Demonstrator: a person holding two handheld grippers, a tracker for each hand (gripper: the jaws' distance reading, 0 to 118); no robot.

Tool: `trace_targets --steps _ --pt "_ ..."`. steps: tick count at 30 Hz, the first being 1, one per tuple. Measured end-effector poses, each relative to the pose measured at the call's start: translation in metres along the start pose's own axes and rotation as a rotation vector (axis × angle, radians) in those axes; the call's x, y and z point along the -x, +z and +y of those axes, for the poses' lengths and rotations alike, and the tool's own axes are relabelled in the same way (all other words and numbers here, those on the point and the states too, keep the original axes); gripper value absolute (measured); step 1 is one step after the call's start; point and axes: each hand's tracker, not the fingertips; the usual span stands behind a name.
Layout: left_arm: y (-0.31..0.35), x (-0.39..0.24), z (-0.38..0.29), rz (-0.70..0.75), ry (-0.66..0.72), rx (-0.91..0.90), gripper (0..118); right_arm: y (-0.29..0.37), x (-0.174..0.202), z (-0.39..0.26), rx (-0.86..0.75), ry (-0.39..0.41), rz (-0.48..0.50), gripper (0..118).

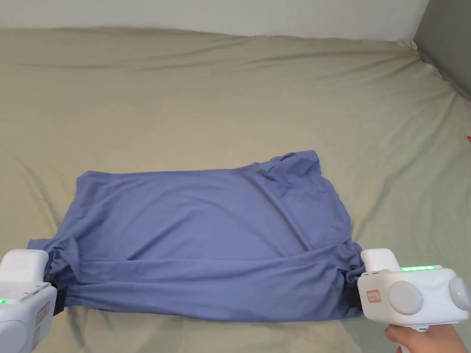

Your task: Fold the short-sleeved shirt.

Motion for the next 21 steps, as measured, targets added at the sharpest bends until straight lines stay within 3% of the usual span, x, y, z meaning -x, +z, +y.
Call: trace_targets --steps 12,21 --pt "0.050 0.013 -0.006 0.042 -0.136 0.014 9 0.113 -0.012 -0.014 -0.059 -0.068 0.158 11" --pt "0.018 0.017 -0.075 -0.071 -0.165 0.263 9 0.063 -0.024 -0.069 0.128 -0.118 0.126 11"
